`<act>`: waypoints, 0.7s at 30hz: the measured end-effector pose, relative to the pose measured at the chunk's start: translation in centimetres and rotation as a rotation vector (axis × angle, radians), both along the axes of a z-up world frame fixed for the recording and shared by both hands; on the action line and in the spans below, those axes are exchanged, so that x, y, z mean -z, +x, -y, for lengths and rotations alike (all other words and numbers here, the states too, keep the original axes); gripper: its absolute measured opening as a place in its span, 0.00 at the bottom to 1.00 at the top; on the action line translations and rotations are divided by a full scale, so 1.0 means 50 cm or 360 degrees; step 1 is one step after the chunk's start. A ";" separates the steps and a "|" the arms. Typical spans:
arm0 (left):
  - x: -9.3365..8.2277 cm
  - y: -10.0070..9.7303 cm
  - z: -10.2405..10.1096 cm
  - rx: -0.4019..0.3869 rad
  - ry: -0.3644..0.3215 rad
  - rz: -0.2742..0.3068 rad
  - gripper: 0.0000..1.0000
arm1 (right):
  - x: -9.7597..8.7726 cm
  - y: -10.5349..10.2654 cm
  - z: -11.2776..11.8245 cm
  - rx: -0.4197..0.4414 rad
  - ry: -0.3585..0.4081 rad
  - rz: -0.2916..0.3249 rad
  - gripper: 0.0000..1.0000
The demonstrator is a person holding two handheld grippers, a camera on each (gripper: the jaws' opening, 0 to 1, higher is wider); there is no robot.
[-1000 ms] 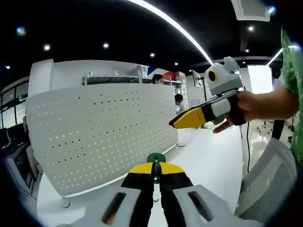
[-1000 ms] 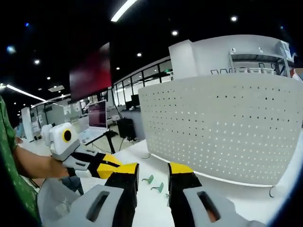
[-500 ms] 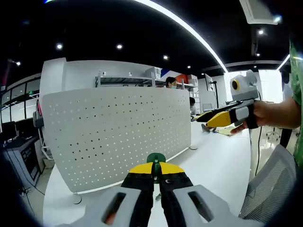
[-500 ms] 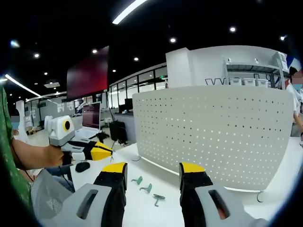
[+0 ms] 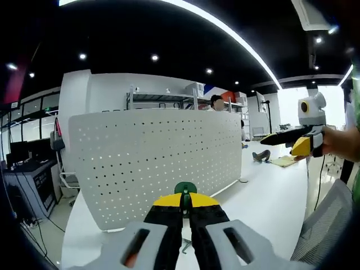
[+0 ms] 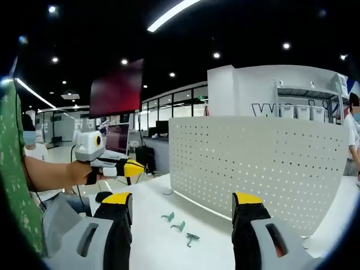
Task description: Insert the hook assembly into the mounting plate slot until the hook locks in place.
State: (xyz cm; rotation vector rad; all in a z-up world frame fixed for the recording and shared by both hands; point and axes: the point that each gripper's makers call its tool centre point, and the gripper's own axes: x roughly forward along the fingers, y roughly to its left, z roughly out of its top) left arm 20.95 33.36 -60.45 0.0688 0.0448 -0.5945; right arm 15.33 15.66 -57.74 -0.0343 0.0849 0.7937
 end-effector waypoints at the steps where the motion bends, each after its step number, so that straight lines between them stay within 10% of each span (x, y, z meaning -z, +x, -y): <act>1: -0.003 0.002 -0.003 -0.0006 -0.0004 0.0001 0.03 | 0.001 -0.005 -0.002 -0.0020 0.0012 -0.0018 0.80; 21: -0.126 0.139 -0.118 -0.0282 -0.0073 0.0166 0.03 | -0.019 -0.025 0.024 -0.0184 0.0064 0.0004 0.84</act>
